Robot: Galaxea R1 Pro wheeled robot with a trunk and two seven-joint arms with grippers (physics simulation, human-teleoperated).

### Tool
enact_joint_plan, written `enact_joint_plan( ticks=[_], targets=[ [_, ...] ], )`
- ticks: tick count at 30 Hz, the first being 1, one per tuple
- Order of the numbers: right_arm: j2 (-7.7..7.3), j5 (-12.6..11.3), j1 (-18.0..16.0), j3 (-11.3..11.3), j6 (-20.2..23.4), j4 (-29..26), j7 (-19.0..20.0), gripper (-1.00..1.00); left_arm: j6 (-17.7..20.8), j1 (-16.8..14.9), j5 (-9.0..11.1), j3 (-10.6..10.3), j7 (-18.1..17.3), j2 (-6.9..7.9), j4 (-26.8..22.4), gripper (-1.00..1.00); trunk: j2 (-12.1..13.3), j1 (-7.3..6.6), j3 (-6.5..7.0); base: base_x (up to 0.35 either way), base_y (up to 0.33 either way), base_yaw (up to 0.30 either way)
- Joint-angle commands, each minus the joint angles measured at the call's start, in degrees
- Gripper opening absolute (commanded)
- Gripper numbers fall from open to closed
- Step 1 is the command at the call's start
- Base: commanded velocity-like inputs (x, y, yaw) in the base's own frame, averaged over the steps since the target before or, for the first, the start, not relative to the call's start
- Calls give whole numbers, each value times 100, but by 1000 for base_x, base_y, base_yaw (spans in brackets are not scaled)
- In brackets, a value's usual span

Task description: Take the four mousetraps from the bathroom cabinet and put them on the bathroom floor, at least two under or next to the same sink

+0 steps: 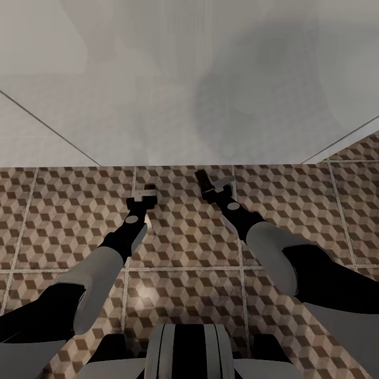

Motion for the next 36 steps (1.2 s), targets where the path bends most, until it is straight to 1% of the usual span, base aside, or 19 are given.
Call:
enact_joint_plan(
  ticks=[1, 16, 28, 36],
  targets=[
    [0, 2, -3, 33, -15, 7, -17, -100, -7, -3, -49, -24, 65, 1, 14, -100, -1, -1, -2, 0, 0, 0],
    [0, 2, -1, 33, -13, 7, -25, -100, -7, -3, -49, -24, 66, 1, 68, -100, -1, -1, -2, 0, 0, -3],
    [0, 2, -3, 33, -10, 10, -27, -100, -7, -3, -49, -24, 64, 8, 69, -100, -1, -1, -2, 0, 0, -88],
    [0, 2, -2, 33, -10, 30, -50, -100, -7, -3, -49, -24, 64, 9, 75, -100, -1, -1, -2, 0, 0, -19]
  ],
)
